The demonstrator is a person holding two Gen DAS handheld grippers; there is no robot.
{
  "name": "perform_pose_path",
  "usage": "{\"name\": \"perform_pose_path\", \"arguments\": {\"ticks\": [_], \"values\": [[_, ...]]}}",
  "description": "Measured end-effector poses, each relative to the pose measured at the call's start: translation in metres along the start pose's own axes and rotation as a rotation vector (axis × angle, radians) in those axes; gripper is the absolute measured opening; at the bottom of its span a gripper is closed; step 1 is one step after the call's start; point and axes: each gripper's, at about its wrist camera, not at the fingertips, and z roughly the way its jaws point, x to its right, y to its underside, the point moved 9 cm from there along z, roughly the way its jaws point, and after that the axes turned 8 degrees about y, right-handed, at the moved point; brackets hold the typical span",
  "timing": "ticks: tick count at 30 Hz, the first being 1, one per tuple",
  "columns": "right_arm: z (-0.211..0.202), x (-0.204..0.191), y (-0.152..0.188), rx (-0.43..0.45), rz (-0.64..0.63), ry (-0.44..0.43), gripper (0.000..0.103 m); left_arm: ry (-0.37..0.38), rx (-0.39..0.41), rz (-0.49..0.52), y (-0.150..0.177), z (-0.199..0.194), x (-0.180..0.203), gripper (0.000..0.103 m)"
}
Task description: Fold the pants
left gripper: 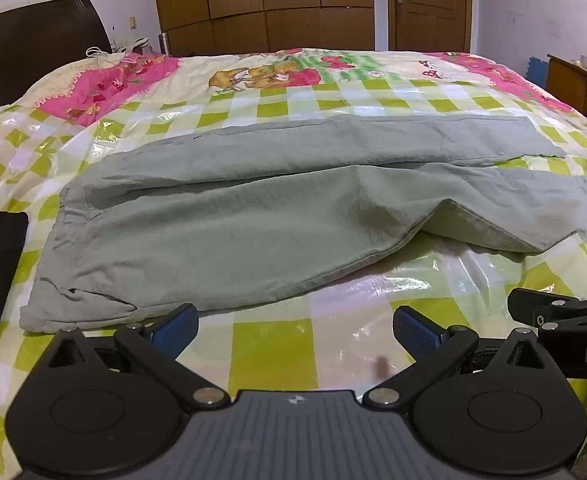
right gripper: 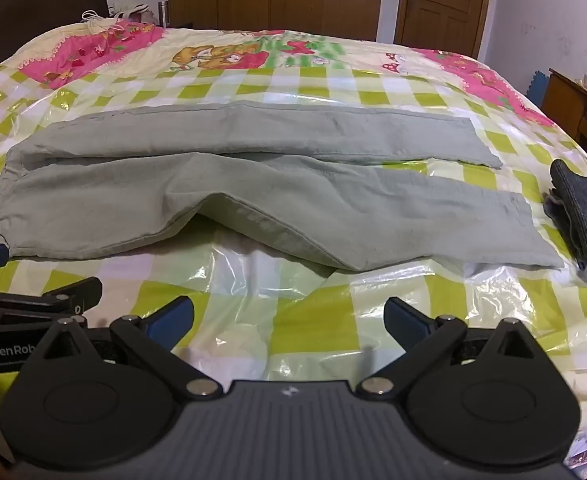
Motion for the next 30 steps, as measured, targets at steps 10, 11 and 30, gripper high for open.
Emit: {"name": "perform_pose_path", "arguments": {"ticks": [10,11,30], "values": [[0.0018,0.0004,0.0008,-0.006,0.004,0.003,0.099,0.006,-0.008,-0.006,0.0008,0.0006,0.0021,0.103],[0.002,0.0005,0.0012,-0.006,0.003,0.003,0.099,0.006,-0.008,-0.007,0.0008,0.0003,0.0027,0.103],[0.0054,0.0031,0.0058,-0.013,0.009,-0.005,0.098,0.001,-0.008,0.009,0.0023,0.0048,0.0032,0.103]]}}
